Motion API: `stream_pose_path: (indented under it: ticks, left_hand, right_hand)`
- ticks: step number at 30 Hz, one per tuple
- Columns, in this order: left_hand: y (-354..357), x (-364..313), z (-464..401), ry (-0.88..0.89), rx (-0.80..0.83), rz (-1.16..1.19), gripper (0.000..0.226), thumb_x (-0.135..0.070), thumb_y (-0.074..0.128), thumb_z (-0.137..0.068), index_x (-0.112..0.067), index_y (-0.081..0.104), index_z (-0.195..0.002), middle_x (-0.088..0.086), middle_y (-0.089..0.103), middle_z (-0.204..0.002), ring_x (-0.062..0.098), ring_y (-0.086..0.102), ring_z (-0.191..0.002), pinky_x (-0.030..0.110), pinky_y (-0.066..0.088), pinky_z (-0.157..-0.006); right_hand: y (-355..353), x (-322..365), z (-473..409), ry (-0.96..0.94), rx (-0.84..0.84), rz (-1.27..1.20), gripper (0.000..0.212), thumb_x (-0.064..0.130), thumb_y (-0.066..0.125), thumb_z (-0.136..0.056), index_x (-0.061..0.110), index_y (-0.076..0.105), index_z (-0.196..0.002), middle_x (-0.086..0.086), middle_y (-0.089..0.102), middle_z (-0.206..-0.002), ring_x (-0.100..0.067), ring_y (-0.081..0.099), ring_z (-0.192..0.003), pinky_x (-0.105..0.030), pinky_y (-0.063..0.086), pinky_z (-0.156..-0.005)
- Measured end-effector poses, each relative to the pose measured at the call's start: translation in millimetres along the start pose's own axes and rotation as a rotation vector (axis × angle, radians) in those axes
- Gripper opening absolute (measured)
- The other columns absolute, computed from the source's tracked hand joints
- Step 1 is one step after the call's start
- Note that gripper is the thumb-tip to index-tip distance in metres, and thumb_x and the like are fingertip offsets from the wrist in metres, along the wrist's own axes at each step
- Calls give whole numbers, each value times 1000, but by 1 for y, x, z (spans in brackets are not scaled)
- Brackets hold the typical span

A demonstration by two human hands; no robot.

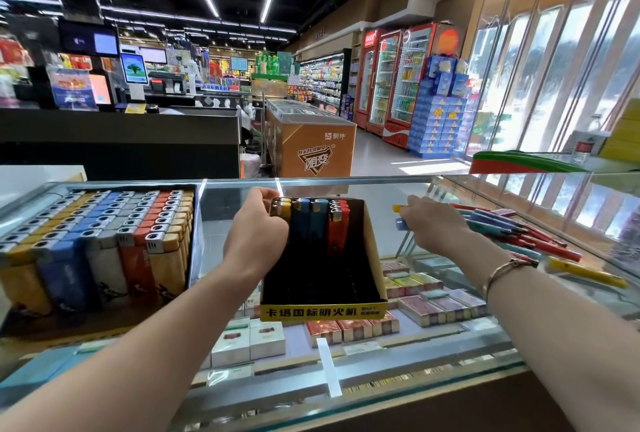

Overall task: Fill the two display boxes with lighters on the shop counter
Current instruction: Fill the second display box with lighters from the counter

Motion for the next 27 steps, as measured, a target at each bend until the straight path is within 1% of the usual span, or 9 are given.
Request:
stream_pose_path:
  ticks: [3,6,7,11,17,20,23,25,27]
  left_hand:
    - [-1,1,-2,-4,-15,16,52,6,40,-68,-23,48,-111,1,56,-89,18,54,-82,48,52,-79]
    - [0,3,-3,-15,-9,23,51,5,41,-68,-24,48,-109,0,56,-90,17,55,-82,47,52,-79]
    - [0,4,-4,-19,-8,25,51,5,41,-68,-25,48,-108,1,57,-90,18,55,-83,48,52,-79]
    - [0,4,-5,-26,5,32,50,5,42,-70,-26,47,-108,1,57,-91,19,56,-85,48,53,-80]
    - [-2,5,-8,-27,2,48,48,5,42,-70,-27,49,-104,1,58,-91,20,57,-86,48,53,-79]
    - [-3,6,-10,-24,3,50,46,4,42,-69,-29,49,-100,2,59,-89,20,58,-84,46,54,-76]
    - [0,8,-10,-34,49,76,45,5,40,-69,-31,49,-96,3,59,-88,19,59,-81,34,53,-62]
    - [0,8,-11,-39,78,69,45,6,40,-70,-31,49,-94,3,58,-88,17,57,-79,25,46,-54]
    - [1,7,-12,-44,103,58,44,7,40,-71,-30,49,-92,3,56,-89,16,56,-80,23,45,-54]
  right_hand:
    - [3,-4,-9,67,-20,-73,23,-1,47,-85,10,54,-103,-6,47,-111,-26,50,-100,-34,39,-70]
    - [11,-7,-22,79,69,-147,20,-2,46,-84,18,46,-87,-5,45,-125,-27,46,-114,-37,40,-84]
    - [15,-11,-25,106,108,-208,21,-2,46,-85,19,41,-82,-5,47,-122,-27,47,-115,-36,39,-84]
    - [27,-26,-34,224,148,-489,24,-3,45,-85,18,41,-97,-5,47,-98,-23,47,-88,-31,34,-75]
    - [27,-28,-35,291,35,-487,10,6,49,-89,14,50,-94,-11,56,-99,-22,50,-85,-33,39,-76]
    - [23,-28,-36,281,13,-552,16,4,48,-86,19,52,-91,-9,58,-101,-25,51,-87,-34,41,-77]
    - [10,-30,-33,307,-80,-970,29,-3,53,-80,19,59,-98,-3,56,-93,-26,54,-82,-37,48,-73]
    - [-5,-32,-27,324,-153,-1242,27,-2,61,-79,12,61,-102,-4,55,-80,-24,54,-74,-32,46,-63]
    - [-23,-30,-22,315,-217,-1409,18,6,67,-79,15,61,-94,-8,60,-79,-23,58,-74,-29,44,-59]
Point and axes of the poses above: each hand's wrist, its own z-axis away from the middle knuckle, its own y-axis out of the palm, x = y × z, the point moved 10 cm from there along -z, towards the middle knuckle
